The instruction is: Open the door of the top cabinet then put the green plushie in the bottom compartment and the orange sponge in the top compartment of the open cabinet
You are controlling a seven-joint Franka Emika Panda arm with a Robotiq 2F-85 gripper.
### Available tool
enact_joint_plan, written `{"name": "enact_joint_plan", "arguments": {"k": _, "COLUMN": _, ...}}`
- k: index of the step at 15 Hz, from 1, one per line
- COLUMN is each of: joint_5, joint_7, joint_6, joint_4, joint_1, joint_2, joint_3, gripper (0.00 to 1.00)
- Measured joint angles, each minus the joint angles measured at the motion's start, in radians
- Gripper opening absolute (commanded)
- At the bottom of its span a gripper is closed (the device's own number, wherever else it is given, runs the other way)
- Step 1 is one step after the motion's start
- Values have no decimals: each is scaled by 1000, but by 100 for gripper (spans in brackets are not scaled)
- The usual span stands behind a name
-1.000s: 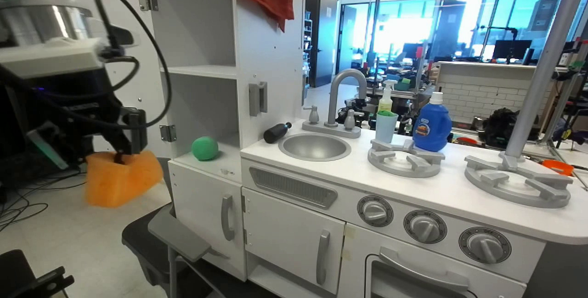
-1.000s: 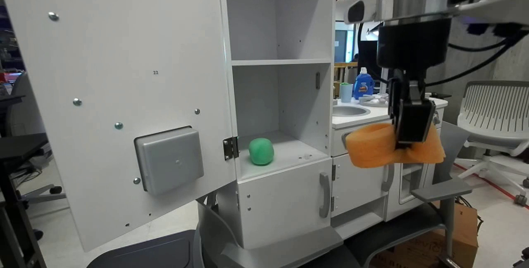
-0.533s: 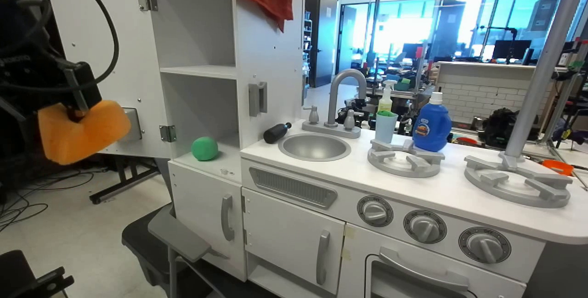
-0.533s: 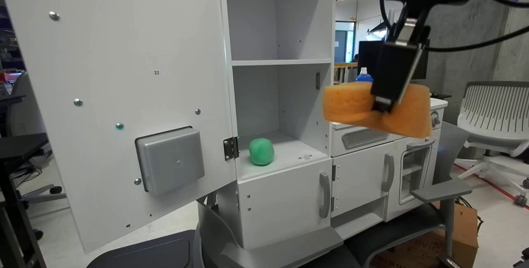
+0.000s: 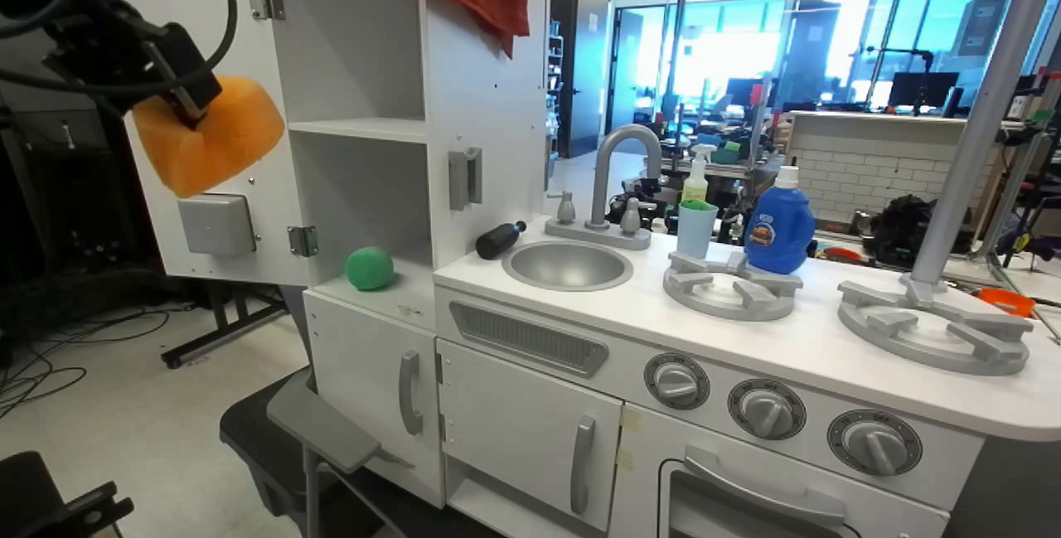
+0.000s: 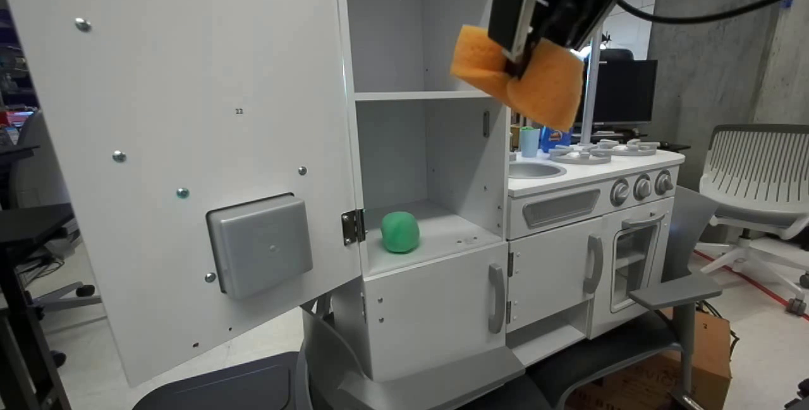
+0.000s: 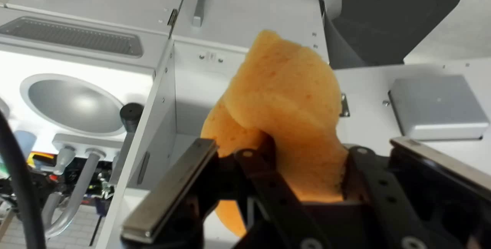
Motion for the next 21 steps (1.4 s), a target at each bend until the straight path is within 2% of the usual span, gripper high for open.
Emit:
{"name": "enact_joint_plan", "arguments": {"k": 3, "joint_5": -99, "joint_7": 188, "joint_6": 47, "joint_4": 68, "joint_1": -136, "joint_2": 4, "joint_3": 91, "gripper": 4}}
{"name": "enact_joint_plan", "arguments": {"k": 6, "joint_5": -227, "joint_7": 398, "joint_6": 58, "joint_4": 164, "joint_1": -320, "joint_2": 8, "joint_3": 225, "gripper": 4}}
{"name": "enact_joint_plan", "arguments": {"k": 11, "joint_5": -527, "joint_7": 751, "joint_6": 49, "joint_4": 335, "joint_1": -675, "joint_2": 71, "joint_3": 525, "gripper": 4}}
{"name": "enact_joint_plan", "arguments": {"k": 14, "joint_5": -727, "joint_7": 941, "joint_6": -3, "joint_4": 429, "joint_1": -836, "joint_2": 150, "joint_3": 702, "gripper": 4}}
{"name": "enact_joint_plan", "arguments": {"k": 17, "joint_5": -928, "joint_7": 1106, "joint_6": -119, "joint_4": 514, "joint_1": -905, "joint_2": 248, "joint_3": 821, "gripper": 4}}
{"name": "enact_joint_plan", "arguments": {"k": 19, "joint_5": -1067, "joint_7": 1196, "joint_6": -216, "joint_4": 557, "joint_1": -900, "joint_2": 336, "joint_3": 856, "gripper": 4}}
{"name": "enact_joint_plan", "arguments": {"k": 21, "joint_5": -1193, "joint_7": 1263, "joint_6": -310, "joint_4": 588, "joint_1": -858, "joint_2": 438, "joint_3": 850, "gripper": 4}}
